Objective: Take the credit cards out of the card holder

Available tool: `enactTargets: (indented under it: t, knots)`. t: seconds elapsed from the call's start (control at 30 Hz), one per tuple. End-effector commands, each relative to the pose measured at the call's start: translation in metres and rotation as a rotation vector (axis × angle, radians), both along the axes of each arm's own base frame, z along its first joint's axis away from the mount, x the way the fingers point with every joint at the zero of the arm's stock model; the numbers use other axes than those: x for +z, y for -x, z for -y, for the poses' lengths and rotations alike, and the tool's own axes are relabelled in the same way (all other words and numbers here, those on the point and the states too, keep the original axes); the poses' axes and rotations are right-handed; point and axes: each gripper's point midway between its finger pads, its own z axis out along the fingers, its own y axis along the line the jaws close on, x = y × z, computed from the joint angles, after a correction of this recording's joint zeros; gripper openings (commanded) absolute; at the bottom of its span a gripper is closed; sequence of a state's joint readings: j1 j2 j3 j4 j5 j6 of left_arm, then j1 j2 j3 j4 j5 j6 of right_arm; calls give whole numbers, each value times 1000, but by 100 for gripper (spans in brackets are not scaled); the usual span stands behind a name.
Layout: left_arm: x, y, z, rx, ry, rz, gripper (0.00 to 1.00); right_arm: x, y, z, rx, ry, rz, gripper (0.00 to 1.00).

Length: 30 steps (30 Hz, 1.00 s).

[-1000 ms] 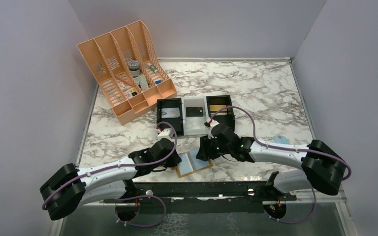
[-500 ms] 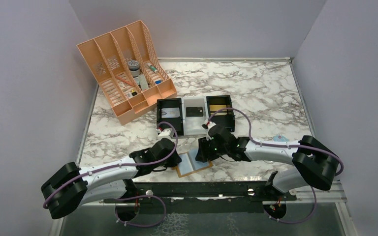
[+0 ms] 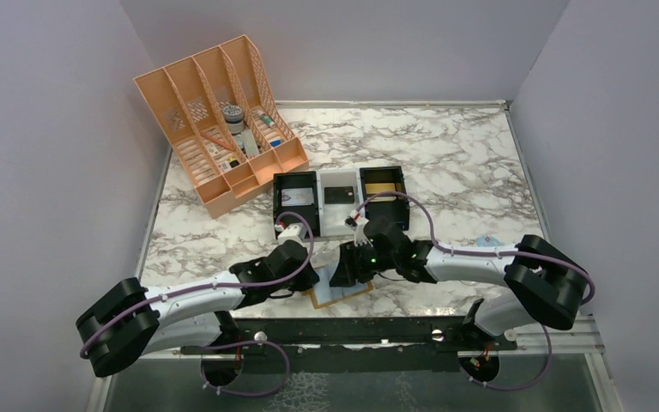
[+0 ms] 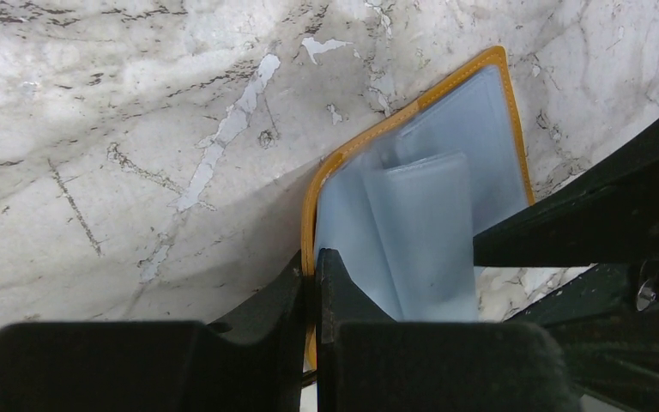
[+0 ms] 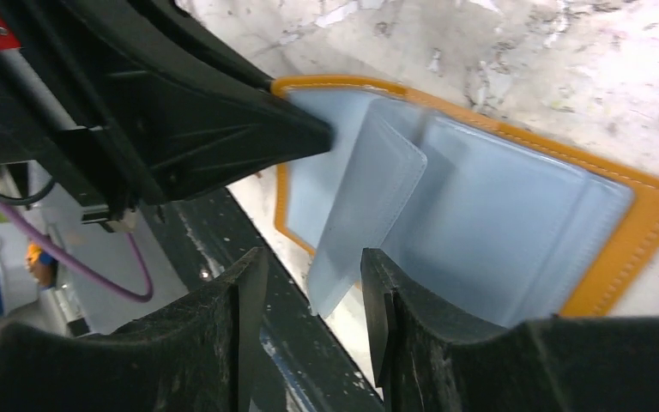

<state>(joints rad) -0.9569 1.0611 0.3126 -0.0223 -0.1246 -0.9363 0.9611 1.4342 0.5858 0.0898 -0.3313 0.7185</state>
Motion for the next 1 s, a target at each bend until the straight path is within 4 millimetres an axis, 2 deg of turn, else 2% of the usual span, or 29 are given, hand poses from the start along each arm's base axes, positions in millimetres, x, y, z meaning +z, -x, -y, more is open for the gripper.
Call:
enactTargets:
  t: [0.0,0.3,0.43,0.6,0.67,0.8,0.97]
  knots:
    - [0,1,3,-10,1,0,0,15,11,-17,63,-105,-36,45]
    - [0,-3,10,1,42,18,0,24,26,-32,201,-183,-76,45]
    - [0,-4,10,6,39,21,0,33,10,-23,125,-148,25,46]
    - [-3,-4,7,20,36,26,0,53,-23,10,-54,-43,226,55]
    - [-4,-4,7,19,36,26,0,49,-34,26,-128,28,267,57]
    - [-4,-5,9,15,37,28,0,25,-44,51,-209,178,266,57]
    - [-5,-5,10,10,32,24,0,0,-32,52,-184,219,181,55]
